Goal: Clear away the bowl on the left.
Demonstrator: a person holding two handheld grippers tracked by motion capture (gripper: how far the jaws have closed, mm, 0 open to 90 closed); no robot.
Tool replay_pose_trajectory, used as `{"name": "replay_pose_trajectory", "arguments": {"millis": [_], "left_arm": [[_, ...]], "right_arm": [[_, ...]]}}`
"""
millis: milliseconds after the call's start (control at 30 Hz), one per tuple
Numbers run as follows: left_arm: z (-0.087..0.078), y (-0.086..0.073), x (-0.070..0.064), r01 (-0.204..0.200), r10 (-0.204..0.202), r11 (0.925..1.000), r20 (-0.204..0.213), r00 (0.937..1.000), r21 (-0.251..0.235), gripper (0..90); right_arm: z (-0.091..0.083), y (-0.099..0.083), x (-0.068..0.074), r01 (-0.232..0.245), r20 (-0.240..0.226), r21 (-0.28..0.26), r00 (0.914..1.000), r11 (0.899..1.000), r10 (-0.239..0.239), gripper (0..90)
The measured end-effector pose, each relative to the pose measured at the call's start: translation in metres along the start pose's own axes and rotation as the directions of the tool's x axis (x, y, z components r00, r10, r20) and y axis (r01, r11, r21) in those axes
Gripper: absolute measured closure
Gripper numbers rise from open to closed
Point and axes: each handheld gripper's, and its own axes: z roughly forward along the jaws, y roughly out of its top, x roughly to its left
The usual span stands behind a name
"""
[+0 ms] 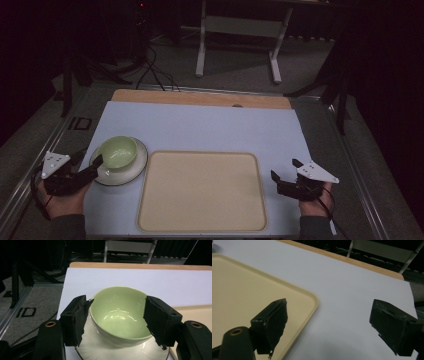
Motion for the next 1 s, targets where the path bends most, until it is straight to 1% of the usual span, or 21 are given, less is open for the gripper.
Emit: {"name": "replay_pose_trajectory", "arguments": {"millis": [33,200,233,400,567,633,733,900,1000], "left_arm": [[0.0,0.0,-0.001,-0.001,0.001,1.0,0.0,1.0,0.002,36.2],[-0.001,0.001,-0.002,-0.009,0.009,1.0,-0.008,0.9999,0.003,36.3],[-0.001,0.0,-0.001,0.002,-0.002,1.0,-0.007,1.0,0.004,36.4],[0.0,0.0,0.002,0.011,-0.011,0.9999,-0.008,0.9999,0.011,38.1],[0.004,0.001,0.008,0.024,-0.024,0.9993,-0.015,0.9996,0.027,37.9],[0.006,0.0,0.01,0.024,-0.023,0.9991,-0.023,0.9995,0.036,37.8],[0.01,0.001,0.011,0.024,-0.023,0.9989,-0.034,0.9992,0.041,37.3],[0.015,0.001,0.012,0.011,-0.009,0.9986,-0.039,0.9992,0.051,36.5],[0.018,0.002,0.014,0.022,-0.02,0.9984,-0.038,0.9991,0.053,37.0]], "right_arm": [[-0.001,0.0,0.0,0.001,0.012,-0.01,0.9999,1.0,-0.001,14.4],[-0.001,0.001,0.0,-0.004,0.015,-0.02,0.9999,1.0,0.004,13.5],[-0.002,0.001,0.0,0.001,0.019,-0.022,0.9998,1.0,-0.001,13.4],[-0.002,0.001,0.001,0.004,0.028,-0.03,0.9996,1.0,-0.004,13.3],[-0.001,0.001,0.002,0.015,0.036,-0.031,0.9993,0.999,-0.014,13.3],[-0.002,0.001,0.003,0.024,0.039,-0.033,0.999,0.999,-0.023,13.3],[-0.002,0.001,0.002,0.019,0.039,-0.04,0.9991,0.999,-0.017,13.3],[-0.004,0.002,0.001,0.015,0.043,-0.053,0.999,0.998,-0.013,13.3],[-0.004,0.002,0.001,0.016,0.047,-0.063,0.9988,0.998,-0.013,13.3]]}}
